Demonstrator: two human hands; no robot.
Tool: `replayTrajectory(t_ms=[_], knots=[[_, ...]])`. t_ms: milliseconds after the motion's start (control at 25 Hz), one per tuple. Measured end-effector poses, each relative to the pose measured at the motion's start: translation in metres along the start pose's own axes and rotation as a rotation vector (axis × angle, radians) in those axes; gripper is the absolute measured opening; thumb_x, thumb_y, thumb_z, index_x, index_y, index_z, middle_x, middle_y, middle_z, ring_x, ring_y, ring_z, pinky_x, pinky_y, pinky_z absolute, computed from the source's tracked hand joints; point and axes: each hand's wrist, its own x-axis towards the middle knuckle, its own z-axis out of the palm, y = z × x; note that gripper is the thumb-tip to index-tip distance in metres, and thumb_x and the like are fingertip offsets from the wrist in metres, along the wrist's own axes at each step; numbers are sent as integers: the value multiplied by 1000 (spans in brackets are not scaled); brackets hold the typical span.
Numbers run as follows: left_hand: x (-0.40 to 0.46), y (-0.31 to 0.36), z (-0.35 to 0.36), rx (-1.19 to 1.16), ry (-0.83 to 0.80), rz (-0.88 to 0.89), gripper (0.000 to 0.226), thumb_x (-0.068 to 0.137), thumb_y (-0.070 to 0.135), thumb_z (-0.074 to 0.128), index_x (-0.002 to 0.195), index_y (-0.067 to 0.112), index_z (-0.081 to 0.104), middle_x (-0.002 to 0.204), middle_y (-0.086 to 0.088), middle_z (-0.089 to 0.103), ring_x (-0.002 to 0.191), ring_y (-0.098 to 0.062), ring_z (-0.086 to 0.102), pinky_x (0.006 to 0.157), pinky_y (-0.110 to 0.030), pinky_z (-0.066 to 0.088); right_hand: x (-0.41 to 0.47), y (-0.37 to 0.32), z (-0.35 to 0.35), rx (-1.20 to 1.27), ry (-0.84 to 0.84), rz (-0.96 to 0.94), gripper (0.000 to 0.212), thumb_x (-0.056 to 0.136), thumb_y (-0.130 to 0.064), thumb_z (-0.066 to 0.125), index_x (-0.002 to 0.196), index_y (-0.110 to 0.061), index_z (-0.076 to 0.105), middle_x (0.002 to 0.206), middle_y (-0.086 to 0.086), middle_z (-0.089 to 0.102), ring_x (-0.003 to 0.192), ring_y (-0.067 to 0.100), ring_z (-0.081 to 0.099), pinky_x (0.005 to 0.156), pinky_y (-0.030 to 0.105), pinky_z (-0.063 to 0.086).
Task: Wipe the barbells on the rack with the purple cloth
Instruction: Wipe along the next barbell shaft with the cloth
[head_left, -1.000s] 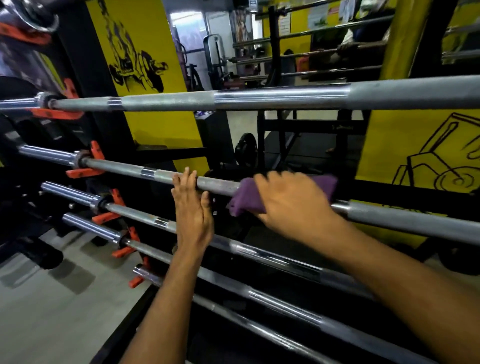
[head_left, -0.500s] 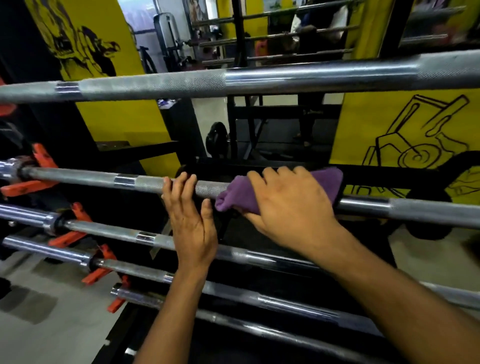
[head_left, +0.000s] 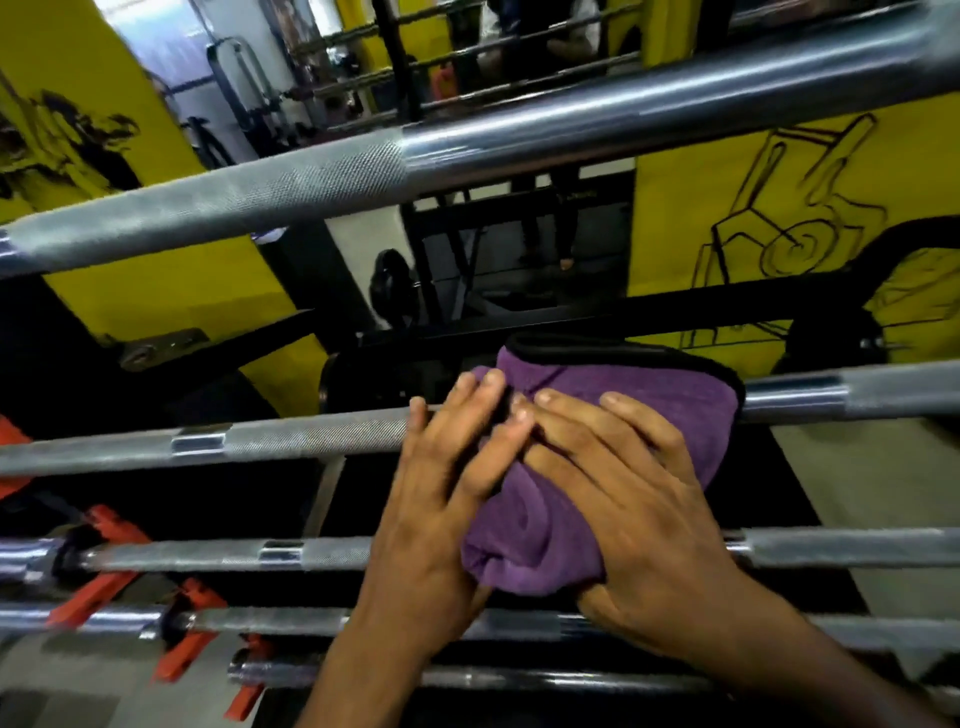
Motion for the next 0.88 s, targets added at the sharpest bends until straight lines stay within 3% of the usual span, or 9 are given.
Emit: replayTrajectory(t_ms=[160, 280, 400, 480, 520, 560, 640, 760, 880], knots=[[17, -17, 7, -115, -26, 212, 32, 105, 37, 40, 135, 27, 45, 153, 11, 39, 151, -19, 25, 124, -45, 4, -14, -6, -9, 88, 12, 75, 75, 63, -28, 74, 132, -13, 48, 140, 0, 49, 141, 15, 41, 121, 37, 23], [30, -20, 11, -120, -71, 406, 27, 103, 35, 44, 128, 28, 49, 134, 12, 61, 143, -7, 38, 124, -45, 3, -45, -17, -19, 212, -24, 260, 47, 88, -41, 62, 134, -36, 52, 137, -25, 49, 136, 1, 43, 116, 30, 32], [25, -5, 12, -347, -197, 520, 32, 105, 41, 41, 127, 24, 55, 118, 8, 69, 121, -9, 61, 122, -41, 26, -87, -64, -33, 344, -33, 732, 59, 76, -38, 74, 121, -67, 49, 125, -44, 52, 120, -14, 50, 106, 34, 47], [16, 8, 25, -569, -434, 425, 33, 101, 44, 51, 127, 26, 58, 119, 11, 68, 111, -9, 65, 104, -37, 47, -100, -96, -37, 270, 140, 855, 30, 86, -52, 68, 112, -62, 57, 117, -48, 55, 110, -22, 53, 100, 20, 50], [12, 16, 34, -644, -556, 365, 31, 99, 45, 55, 125, 28, 60, 117, 12, 69, 108, -8, 66, 93, -36, 51, -108, -108, -39, 185, 233, 887, 20, 89, -62, 62, 108, -56, 62, 115, -46, 57, 106, -23, 54, 94, 9, 47], [8, 24, 43, -667, -642, 326, 29, 97, 46, 58, 120, 29, 62, 113, 12, 70, 105, -8, 67, 87, -36, 52, -116, -117, -42, 185, 300, 983, 27, 88, -69, 58, 107, -52, 66, 113, -39, 63, 104, -19, 58, 89, 6, 46], [5, 37, 58, -615, -733, 318, 27, 95, 47, 60, 110, 26, 65, 104, 8, 72, 98, -11, 66, 82, -36, 51, -143, -132, -41, 238, 467, 1225, 39, 84, -73, 58, 109, -45, 69, 106, -18, 72, 101, 2, 67, 88, 21, 52], [8, 48, 71, -537, -804, 333, 25, 94, 45, 59, 104, 23, 65, 100, 6, 71, 97, -16, 63, 84, -37, 50, -178, -156, -24, 311, 925, 1575, 23, 94, -44, 63, 99, -24, 72, 97, 8, 74, 90, 28, 70, 78, 41, 58], [5, 69, 71, -462, -800, 391, 25, 93, 49, 53, 104, 27, 58, 108, -1, 69, 103, -27, 63, 84, -40, 51, -179, -174, 9, 758, 1193, 1761, 72, 69, -68, 73, 106, -7, 68, 90, 16, 71, 78, 28, 68, 69, 40, 57]])
